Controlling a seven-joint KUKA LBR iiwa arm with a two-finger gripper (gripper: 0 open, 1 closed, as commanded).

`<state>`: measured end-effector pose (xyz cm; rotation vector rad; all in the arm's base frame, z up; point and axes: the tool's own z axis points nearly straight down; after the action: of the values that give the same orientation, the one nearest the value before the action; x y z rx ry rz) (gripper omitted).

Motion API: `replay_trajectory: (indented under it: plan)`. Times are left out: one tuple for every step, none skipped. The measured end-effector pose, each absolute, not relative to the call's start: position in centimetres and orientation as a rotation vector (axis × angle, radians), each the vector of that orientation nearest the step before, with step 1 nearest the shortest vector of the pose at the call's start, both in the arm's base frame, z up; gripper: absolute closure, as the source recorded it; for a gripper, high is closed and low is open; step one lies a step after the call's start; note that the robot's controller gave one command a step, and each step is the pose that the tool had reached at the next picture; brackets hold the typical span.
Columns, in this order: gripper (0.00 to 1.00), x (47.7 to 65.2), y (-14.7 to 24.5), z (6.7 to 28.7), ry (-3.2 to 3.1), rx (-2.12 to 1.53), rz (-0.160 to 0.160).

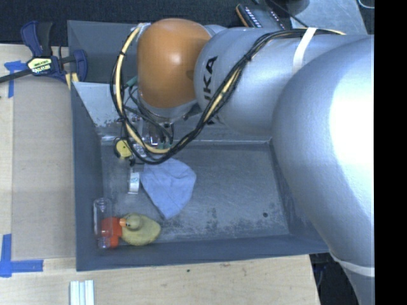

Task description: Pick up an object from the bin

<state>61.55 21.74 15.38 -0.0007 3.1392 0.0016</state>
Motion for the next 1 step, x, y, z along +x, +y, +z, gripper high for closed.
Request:
replay_trajectory:
  plan:
    - [0.0, 59.89, 21.31, 23.37, 3.147, 0.007, 0.0]
